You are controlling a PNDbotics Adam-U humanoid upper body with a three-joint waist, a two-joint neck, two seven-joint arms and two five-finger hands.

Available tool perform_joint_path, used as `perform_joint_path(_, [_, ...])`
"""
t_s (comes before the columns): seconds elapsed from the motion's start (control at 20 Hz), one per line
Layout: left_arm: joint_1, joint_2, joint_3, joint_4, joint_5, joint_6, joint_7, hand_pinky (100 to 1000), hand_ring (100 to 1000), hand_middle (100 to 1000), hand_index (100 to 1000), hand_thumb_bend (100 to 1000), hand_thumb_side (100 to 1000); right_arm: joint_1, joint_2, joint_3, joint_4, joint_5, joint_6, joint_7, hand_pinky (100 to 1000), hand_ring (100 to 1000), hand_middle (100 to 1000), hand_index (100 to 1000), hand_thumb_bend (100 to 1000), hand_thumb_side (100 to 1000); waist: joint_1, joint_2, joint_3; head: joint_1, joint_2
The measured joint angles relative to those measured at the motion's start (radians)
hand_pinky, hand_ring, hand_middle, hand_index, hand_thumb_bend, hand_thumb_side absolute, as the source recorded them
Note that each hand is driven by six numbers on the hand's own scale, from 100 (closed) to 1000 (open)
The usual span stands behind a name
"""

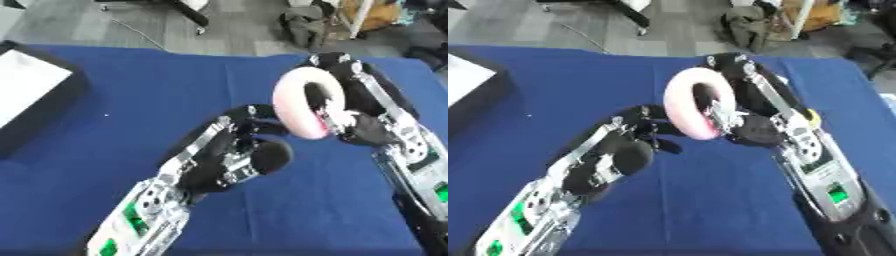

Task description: Pick up the objects with one hand, pass them to the other hand, and then place them into the box on the other side of the table.

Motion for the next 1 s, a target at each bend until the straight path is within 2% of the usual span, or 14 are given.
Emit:
perform_joint_path(0.45, [-0.006, -0.014, -0.016, 0.041, -0.009, 0.017, 0.019, 747, 790, 774, 777, 849, 568, -0.004, -0.003, 0.008, -0.001, 0.142, -0.053, 0.041, 728, 680, 491, 253, 100, 458, -0.001, 0.000, -0.001, -0.001, 0.000])
perform_joint_path(0.55, [-0.009, -0.029, -0.021, 0.061, -0.021, 0.016, 0.030, 736, 779, 761, 758, 806, 538, -0.004, -0.003, 0.015, -0.002, 0.163, -0.061, 0.036, 728, 681, 492, 253, 100, 458, -0.002, 0.000, -0.002, 0.000, 0.000])
perform_joint_path(0.75, [-0.011, -0.061, -0.031, 0.109, -0.034, 0.004, 0.058, 712, 748, 718, 713, 667, 493, -0.004, -0.002, 0.026, -0.002, 0.181, -0.074, 0.034, 728, 681, 492, 252, 100, 457, -0.005, 0.000, -0.006, 0.005, 0.000])
perform_joint_path(0.8, [-0.012, -0.068, -0.033, 0.120, -0.035, 0.001, 0.067, 701, 730, 692, 686, 565, 475, -0.004, -0.002, 0.027, -0.002, 0.183, -0.077, 0.034, 728, 681, 492, 252, 100, 456, -0.006, 0.000, -0.008, 0.007, 0.000])
perform_joint_path(0.85, [-0.014, -0.075, -0.036, 0.131, -0.035, -0.003, 0.075, 695, 720, 678, 668, 509, 466, -0.003, -0.002, 0.029, -0.002, 0.184, -0.080, 0.034, 728, 682, 492, 252, 100, 456, -0.006, 0.000, -0.008, 0.008, 0.000])
perform_joint_path(0.9, [-0.015, -0.081, -0.037, 0.141, -0.035, -0.005, 0.085, 684, 702, 653, 629, 386, 448, -0.003, -0.002, 0.031, -0.002, 0.184, -0.081, 0.036, 728, 682, 493, 252, 100, 456, -0.006, 0.000, -0.008, 0.008, 0.000])
perform_joint_path(0.95, [-0.017, -0.087, -0.038, 0.149, -0.035, -0.007, 0.095, 677, 688, 634, 601, 314, 427, -0.003, -0.001, 0.032, -0.002, 0.185, -0.083, 0.037, 729, 682, 493, 253, 100, 456, -0.006, 0.000, -0.009, 0.008, 0.000])
perform_joint_path(1.0, [-0.017, -0.092, -0.040, 0.153, -0.035, -0.010, 0.105, 673, 681, 625, 585, 283, 415, -0.001, -0.001, 0.031, -0.002, 0.185, -0.084, 0.038, 729, 682, 493, 253, 100, 457, -0.006, 0.000, -0.009, 0.009, 0.000])
